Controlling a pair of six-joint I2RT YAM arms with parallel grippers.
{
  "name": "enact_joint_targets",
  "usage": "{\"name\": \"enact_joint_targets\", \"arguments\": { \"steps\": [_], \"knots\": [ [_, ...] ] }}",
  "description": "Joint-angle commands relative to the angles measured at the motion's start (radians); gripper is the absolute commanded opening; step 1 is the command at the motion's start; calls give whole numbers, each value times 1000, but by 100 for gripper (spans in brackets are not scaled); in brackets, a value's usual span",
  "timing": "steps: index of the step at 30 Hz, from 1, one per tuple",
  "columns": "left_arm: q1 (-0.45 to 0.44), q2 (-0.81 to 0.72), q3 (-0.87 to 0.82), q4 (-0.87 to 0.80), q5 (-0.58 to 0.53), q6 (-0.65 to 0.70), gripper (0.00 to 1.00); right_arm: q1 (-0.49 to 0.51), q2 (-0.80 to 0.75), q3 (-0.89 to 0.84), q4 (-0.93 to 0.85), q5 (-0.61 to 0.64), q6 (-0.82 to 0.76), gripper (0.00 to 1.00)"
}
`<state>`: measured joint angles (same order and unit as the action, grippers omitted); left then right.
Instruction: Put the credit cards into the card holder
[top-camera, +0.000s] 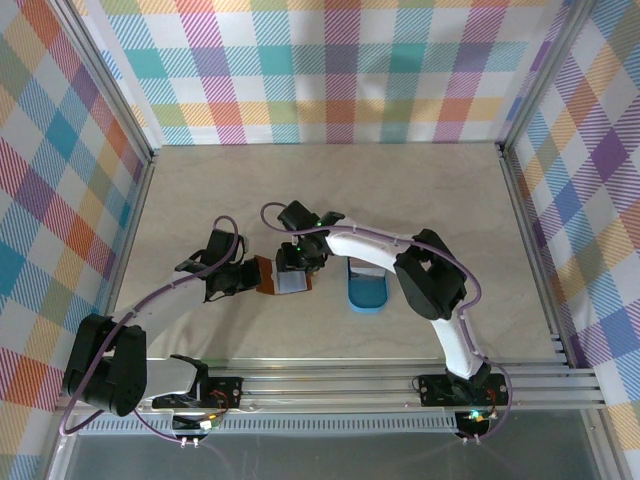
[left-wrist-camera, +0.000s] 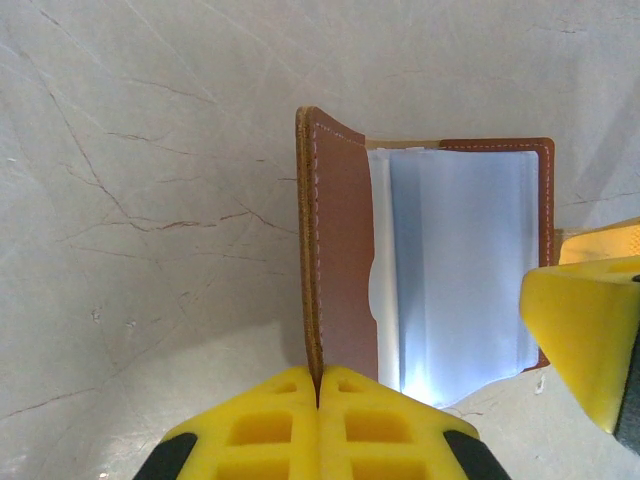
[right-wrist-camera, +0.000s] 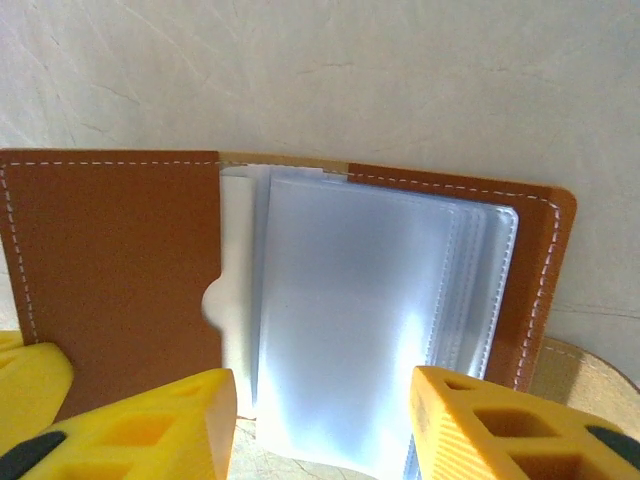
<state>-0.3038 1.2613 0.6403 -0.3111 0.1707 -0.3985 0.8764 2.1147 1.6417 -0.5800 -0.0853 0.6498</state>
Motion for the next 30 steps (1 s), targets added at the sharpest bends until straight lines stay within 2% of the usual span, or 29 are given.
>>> {"name": "enact_joint_targets", "arguments": {
  "steps": [1,10,30],
  "knots": [
    [13,1,24,-16,-12,18,2,-6,-9,7,-16,17,-11,50],
    [13,-5,22,-13,-9,20,2,-6,41,35,-34,2,-13,53],
    [13,1,23,-8,-4,20,2,-7,89,47,-31,-55,15,51]
  ]
}}
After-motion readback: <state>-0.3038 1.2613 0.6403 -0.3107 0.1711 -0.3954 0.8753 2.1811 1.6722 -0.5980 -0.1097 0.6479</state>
